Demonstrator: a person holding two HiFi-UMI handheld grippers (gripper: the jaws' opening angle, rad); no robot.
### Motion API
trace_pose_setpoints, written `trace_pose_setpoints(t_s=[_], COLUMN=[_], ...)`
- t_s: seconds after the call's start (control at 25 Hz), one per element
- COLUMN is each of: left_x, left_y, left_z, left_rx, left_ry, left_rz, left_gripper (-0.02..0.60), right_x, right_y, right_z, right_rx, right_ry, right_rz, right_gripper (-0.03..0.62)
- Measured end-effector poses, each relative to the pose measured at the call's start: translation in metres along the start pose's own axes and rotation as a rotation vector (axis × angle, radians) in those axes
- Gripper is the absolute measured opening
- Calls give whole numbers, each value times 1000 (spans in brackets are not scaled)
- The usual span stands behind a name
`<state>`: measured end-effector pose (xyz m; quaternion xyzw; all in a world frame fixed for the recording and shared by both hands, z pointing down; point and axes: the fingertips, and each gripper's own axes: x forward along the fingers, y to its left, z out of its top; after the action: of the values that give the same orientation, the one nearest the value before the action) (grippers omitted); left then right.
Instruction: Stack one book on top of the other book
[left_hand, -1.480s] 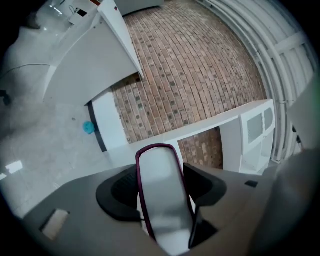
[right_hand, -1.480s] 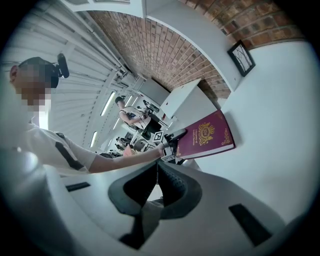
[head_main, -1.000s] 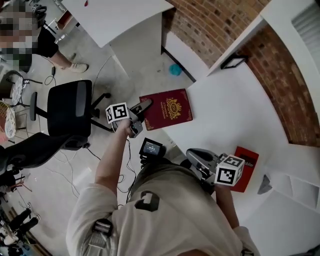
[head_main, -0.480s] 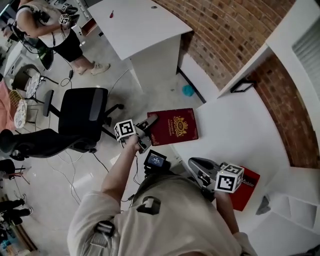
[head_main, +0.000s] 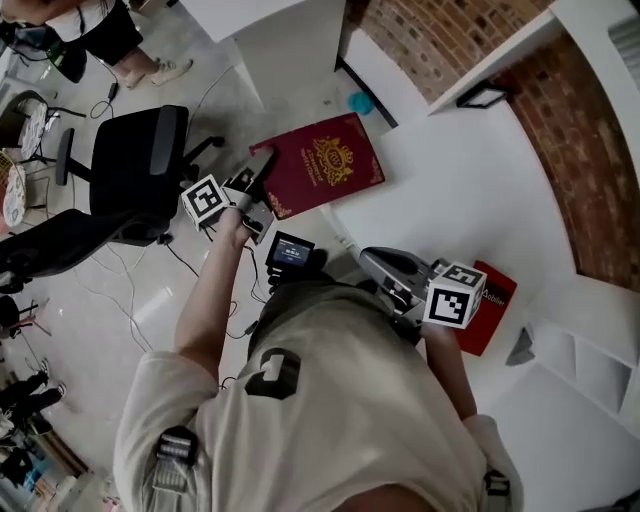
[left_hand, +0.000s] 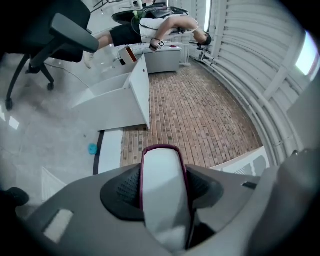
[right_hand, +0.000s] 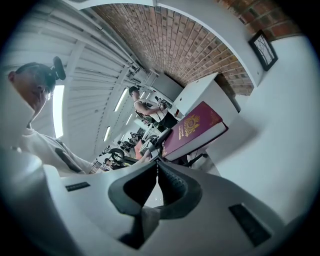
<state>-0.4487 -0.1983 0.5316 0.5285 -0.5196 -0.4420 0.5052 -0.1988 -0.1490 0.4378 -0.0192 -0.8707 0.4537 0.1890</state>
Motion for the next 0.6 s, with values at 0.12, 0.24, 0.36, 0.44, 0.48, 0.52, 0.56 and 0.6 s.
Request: trace_pose_setpoints(t_s=[0.12,0.24,0.36,0.44,0.48,0.52,0.56,0.6], left_x=[-2,-3,-9,-13,-13,-13,-11,-10], left_y=[-8,-5,2,2,1,-1,-3,-5], left_z=[3,1,4,5,5,4,3,0], left_rx=[33,33,37,31,27,25,24,25], left_ry=[-2,-22,-59,-77,-81,-83,-82,-77], left_rz=[-23,-10,20,20,16,12,7,4], left_gripper=[215,215,215,215,215,215,215,215], right_x=[4,5,6,5,5,4,4,4], right_y=[0,-2,-1,-2,-2,-2,-2,-2], right_z=[-1,-1,-3,-3,-3,-2,-2,-2], right_rx=[10,15,2,0,1,1,0,-4], right_ry=[6,25,35,29,25,21,20,23], right_rz=[10,21,23,17,13,9,8,8], right_gripper=[8,8,8,8,8,8,8,8])
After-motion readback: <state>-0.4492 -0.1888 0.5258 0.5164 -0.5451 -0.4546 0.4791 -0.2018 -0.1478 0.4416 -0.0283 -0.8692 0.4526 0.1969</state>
